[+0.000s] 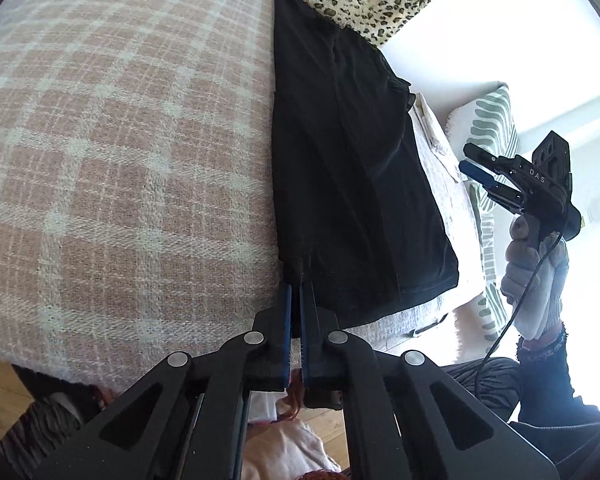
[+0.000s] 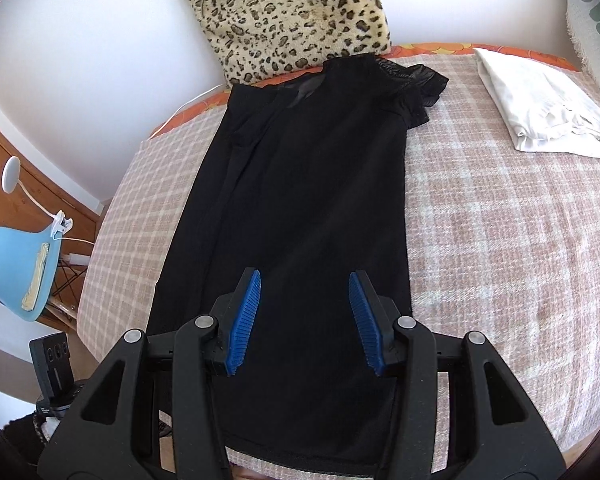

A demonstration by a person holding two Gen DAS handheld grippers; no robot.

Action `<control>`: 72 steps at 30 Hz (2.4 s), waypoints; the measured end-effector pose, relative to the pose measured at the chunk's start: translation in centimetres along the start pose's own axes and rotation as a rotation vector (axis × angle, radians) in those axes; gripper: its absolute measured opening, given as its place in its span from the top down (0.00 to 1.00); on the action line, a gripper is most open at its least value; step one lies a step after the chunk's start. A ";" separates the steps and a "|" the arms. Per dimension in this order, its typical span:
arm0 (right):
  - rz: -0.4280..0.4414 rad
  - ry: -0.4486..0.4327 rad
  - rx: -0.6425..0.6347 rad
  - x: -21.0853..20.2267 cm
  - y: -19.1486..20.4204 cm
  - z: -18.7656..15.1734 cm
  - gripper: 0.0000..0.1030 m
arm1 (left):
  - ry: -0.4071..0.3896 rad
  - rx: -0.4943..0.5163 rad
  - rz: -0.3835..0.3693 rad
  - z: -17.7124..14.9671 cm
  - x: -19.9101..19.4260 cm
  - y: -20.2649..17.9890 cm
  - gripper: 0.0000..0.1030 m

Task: Fold small clothes

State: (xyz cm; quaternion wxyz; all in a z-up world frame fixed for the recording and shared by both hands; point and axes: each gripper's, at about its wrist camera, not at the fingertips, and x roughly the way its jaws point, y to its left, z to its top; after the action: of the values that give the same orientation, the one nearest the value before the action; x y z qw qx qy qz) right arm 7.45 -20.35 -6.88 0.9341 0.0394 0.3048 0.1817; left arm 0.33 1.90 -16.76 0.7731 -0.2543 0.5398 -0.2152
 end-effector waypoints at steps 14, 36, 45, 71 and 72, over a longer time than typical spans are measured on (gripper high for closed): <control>0.168 0.197 -0.249 13.1 15.0 4.3 0.52 | -0.030 0.031 -0.002 -0.2 -0.5 0.1 0.98; 0.125 0.086 -0.159 9.3 9.4 6.3 0.52 | -0.081 0.215 0.102 -1.0 -2.6 -3.1 0.79; 0.051 -0.057 -0.059 -0.9 -0.8 8.5 0.52 | -0.120 0.414 0.109 0.6 0.0 -9.9 0.71; 0.014 -0.171 0.095 -8.8 -18.3 14.7 0.33 | 0.079 0.769 0.009 -4.2 16.6 -25.7 0.50; 0.008 -0.172 0.099 -8.7 -18.8 15.1 0.33 | 0.081 0.787 0.022 -4.5 17.0 -26.0 0.50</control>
State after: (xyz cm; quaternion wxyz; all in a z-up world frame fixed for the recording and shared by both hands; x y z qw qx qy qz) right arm 15.71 -40.40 6.69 0.9529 0.1023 0.2321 0.1663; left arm 0.13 -29.40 -14.15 0.7919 0.0761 0.4489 -0.4071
